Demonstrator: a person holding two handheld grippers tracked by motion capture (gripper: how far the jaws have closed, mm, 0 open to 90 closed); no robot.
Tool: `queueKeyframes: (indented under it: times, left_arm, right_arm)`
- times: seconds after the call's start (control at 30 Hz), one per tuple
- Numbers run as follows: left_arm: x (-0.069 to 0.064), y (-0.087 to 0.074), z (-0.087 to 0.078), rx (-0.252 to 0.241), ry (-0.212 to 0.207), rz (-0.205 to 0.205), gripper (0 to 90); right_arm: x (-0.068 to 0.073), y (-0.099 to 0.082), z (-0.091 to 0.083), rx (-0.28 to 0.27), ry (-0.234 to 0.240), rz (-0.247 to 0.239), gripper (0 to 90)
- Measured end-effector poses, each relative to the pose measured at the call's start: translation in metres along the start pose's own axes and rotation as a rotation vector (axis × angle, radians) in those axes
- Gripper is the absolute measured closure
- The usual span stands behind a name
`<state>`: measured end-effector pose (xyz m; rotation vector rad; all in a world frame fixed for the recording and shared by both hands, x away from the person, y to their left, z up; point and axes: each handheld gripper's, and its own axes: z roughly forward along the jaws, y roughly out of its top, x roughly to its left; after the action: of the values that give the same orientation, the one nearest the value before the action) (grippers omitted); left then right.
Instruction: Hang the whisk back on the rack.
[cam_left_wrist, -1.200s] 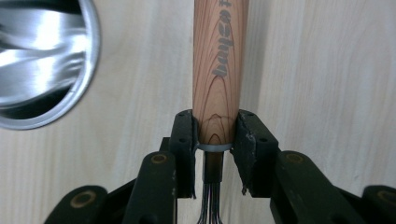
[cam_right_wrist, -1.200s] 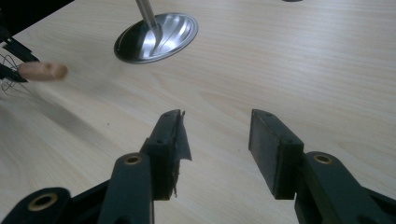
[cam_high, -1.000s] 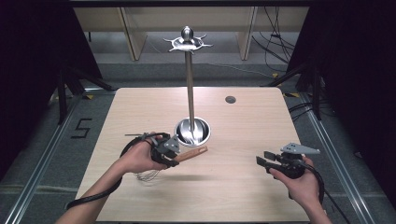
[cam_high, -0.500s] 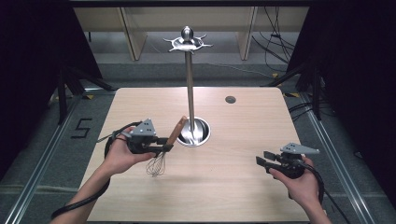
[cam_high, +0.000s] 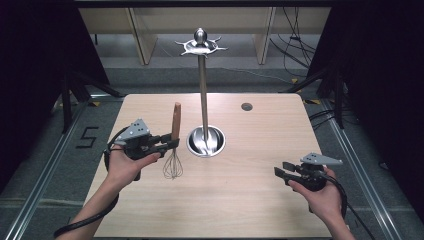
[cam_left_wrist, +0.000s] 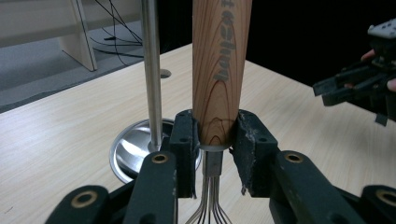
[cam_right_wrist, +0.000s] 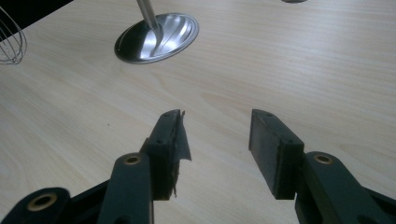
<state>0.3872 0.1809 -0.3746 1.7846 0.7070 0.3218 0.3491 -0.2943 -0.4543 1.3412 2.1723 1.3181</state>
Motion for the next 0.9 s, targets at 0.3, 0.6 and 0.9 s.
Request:
queueKeyframes:
  times: [0.3,0.6,0.9]
  left_arm:
    - [-0.005,0.008,-0.005,-0.029,0.078,-0.015,69.5]
    - [-0.007,0.017,-0.007,-0.080,0.115,-0.021,69.5]
    - [-0.009,0.025,-0.007,-0.103,0.117,-0.006,69.5]
  right_arm:
    - [-0.001,0.001,0.000,0.006,-0.005,-0.018,54.4]
    - [-0.001,0.001,-0.001,0.006,-0.005,-0.015,54.0]
    - [-0.001,0.000,0.000,-0.003,0.000,-0.017,54.0]
